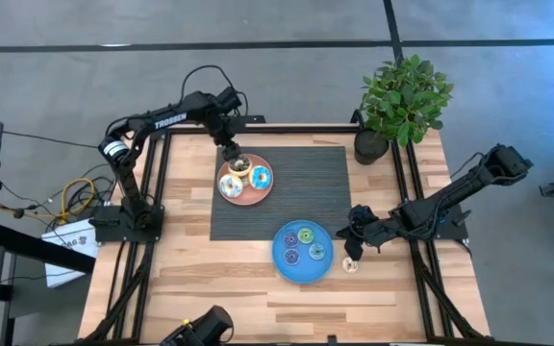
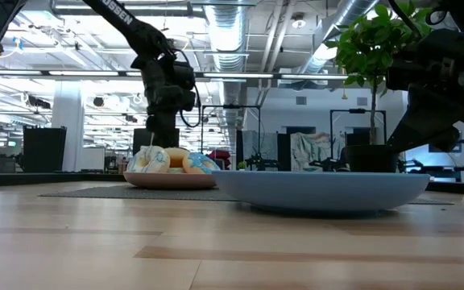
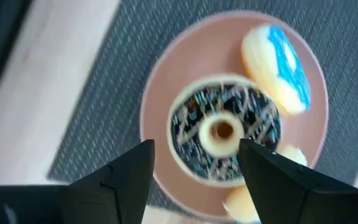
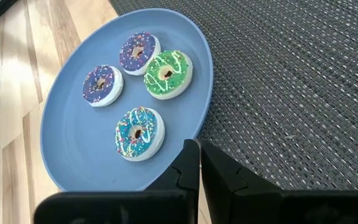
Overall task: Pick & Place donuts
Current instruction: Put the small white donut into the blue plate
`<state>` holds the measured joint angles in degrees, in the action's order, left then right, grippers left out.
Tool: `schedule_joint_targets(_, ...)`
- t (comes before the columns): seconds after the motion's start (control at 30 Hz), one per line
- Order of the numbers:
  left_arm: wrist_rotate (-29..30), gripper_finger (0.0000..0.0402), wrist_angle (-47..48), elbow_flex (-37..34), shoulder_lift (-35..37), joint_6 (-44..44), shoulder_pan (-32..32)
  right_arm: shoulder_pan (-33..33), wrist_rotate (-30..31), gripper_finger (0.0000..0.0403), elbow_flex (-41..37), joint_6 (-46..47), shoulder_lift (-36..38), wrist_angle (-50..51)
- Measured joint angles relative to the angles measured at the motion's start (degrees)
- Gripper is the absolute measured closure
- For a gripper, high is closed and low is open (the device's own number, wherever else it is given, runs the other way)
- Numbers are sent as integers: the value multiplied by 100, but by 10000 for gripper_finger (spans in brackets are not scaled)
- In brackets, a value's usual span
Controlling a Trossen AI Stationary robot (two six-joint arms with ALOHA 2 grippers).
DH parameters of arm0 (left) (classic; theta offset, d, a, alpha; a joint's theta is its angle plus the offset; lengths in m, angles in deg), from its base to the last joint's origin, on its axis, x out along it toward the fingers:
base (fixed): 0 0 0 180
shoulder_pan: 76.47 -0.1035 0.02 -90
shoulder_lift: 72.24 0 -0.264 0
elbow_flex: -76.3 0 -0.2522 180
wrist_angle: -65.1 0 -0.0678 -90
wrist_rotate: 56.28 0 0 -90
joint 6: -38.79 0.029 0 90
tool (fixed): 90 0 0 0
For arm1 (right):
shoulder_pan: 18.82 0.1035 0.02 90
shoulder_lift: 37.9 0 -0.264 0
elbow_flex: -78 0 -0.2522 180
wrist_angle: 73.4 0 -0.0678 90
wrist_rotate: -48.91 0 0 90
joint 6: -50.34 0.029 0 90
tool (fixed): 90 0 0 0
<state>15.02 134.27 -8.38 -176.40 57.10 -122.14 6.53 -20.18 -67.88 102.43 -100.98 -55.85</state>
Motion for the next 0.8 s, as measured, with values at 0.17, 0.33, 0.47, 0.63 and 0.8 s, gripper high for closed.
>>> schedule_joint_targets(0.17, 99, 177, 487, 137, 124, -21, -111, 0, 2, 396, 0, -2, 1, 0)
schedule_joint_targets(0.33, 128, 193, 395, 140, 755, -187, -180, 1, 3, 396, 0, -2, 1, 0)
schedule_joint_targets(0.47, 80, 212, -65, -249, 1720, -332, 165, 0, 4, 396, 0, 0, 1, 1)
schedule_joint_targets(0.63, 42, 240, -1122, -1496, 3231, -898, 1123, -1, 7, 396, 0, -2, 1, 2)
schedule_joint_targets(0.8, 422, 260, -2447, -3090, 4866, -1662, 2436, 1, 10, 396, 0, -2, 1, 2)
